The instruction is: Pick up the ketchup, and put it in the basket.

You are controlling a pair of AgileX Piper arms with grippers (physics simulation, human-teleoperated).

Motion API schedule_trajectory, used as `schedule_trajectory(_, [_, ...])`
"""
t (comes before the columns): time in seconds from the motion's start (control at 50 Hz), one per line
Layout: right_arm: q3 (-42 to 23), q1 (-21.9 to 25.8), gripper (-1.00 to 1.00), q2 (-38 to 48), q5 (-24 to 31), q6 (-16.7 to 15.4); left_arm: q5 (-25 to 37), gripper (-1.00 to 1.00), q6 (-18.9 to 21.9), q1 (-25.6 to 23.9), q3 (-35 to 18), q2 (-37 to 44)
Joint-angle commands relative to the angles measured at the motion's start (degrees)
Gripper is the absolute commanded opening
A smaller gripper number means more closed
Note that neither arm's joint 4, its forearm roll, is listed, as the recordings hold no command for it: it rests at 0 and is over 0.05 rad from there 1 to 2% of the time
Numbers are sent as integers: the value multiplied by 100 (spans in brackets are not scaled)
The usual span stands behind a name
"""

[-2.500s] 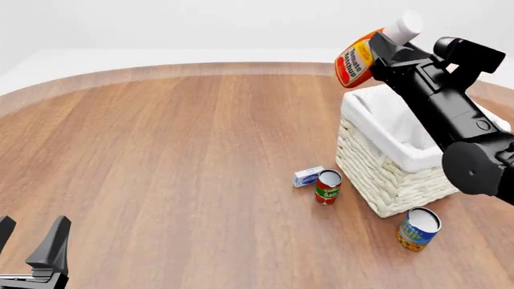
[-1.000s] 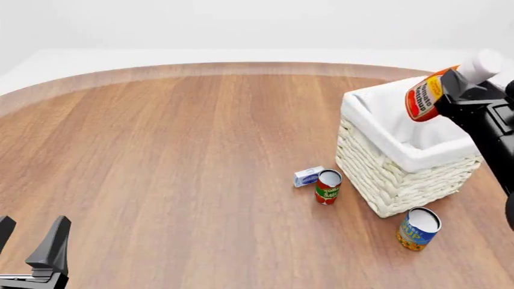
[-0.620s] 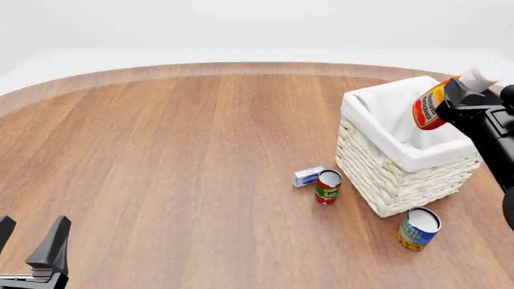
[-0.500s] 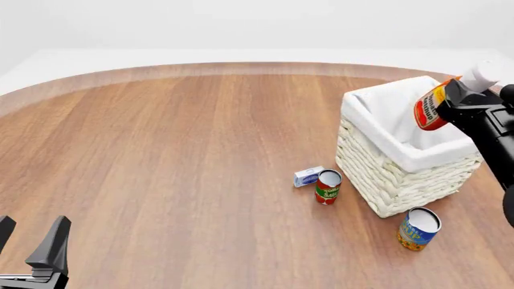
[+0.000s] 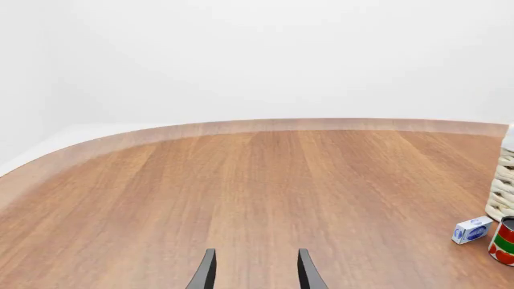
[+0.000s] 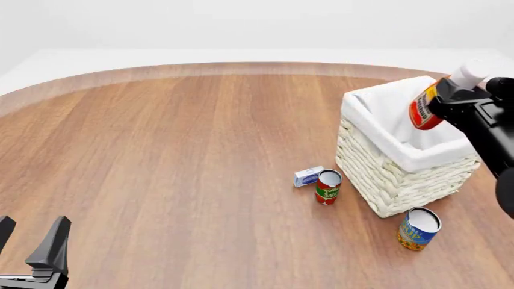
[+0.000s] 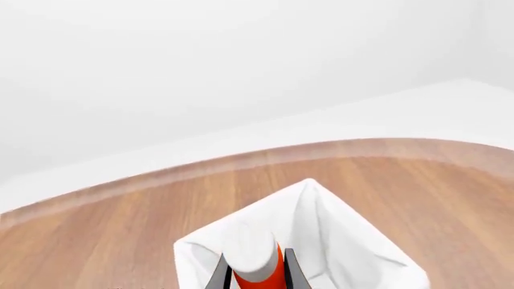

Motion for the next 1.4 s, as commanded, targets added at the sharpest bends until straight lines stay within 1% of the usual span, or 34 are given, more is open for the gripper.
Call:
schedule_trajectory(0.02, [-221,74,-100,176,134,-12,0,100,1,-1,0,0])
schedule_trajectory(0.26, [-411,66,-100,434,327,-186,0,100,1,0,0,2])
schedule_trajectory(0.4, [-455,78,-100,636,322,-257,0,100,0,-1,0,1])
schedule_trajectory(0.84, [-470,112,-100,1040,221,-294,0,100,-1,1,0,0])
schedule_trajectory(1.4, [-482,120,-100,1273,187,-311,0,100,1,-1,0,1])
